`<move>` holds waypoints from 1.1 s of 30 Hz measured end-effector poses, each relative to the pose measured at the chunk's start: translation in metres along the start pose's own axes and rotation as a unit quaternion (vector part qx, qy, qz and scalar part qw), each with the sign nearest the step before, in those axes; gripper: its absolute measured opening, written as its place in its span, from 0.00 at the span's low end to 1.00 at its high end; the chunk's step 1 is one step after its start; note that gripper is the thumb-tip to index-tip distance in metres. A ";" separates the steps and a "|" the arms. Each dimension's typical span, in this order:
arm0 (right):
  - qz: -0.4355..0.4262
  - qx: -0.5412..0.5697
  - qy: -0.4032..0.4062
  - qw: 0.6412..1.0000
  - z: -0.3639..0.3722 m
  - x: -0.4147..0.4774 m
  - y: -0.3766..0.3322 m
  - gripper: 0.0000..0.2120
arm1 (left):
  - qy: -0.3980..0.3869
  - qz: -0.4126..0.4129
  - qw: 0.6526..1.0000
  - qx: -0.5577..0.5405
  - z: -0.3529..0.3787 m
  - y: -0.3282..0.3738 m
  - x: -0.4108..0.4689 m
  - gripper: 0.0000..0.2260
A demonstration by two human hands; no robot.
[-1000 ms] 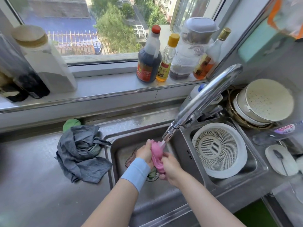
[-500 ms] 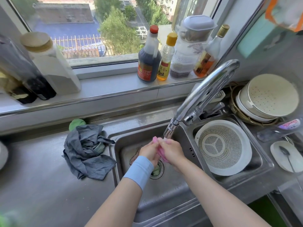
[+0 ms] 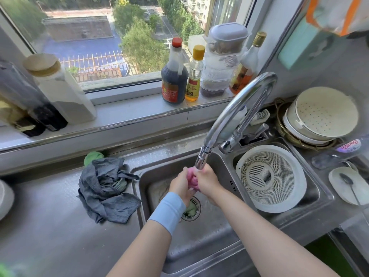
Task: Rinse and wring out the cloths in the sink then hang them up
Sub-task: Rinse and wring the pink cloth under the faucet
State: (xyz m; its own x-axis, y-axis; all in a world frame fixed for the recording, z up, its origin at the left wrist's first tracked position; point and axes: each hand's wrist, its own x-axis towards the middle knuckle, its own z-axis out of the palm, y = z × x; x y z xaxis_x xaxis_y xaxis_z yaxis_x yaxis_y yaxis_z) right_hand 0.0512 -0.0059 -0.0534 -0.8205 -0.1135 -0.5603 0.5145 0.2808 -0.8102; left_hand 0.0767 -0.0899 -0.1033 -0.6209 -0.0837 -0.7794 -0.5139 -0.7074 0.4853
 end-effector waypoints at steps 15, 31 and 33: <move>0.082 -0.112 -0.100 0.985 -0.033 -0.017 0.051 0.07 | 0.063 0.151 0.961 0.224 0.014 0.000 -0.002 0.18; 0.064 0.080 0.023 0.994 0.019 0.007 0.002 0.07 | 0.046 0.082 0.994 0.049 0.004 0.000 -0.003 0.08; 0.070 0.083 0.002 0.994 0.017 0.005 0.003 0.14 | 0.061 0.072 0.995 0.033 0.003 0.005 0.001 0.07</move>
State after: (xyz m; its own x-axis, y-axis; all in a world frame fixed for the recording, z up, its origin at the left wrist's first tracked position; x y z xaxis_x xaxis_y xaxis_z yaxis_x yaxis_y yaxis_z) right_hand 0.0530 -0.0217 -0.0609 -0.7388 -0.0798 -0.6692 0.6575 0.1324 -0.7417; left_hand 0.0716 -0.0916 -0.1001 -0.6170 -0.2677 -0.7400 -0.4653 -0.6342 0.6175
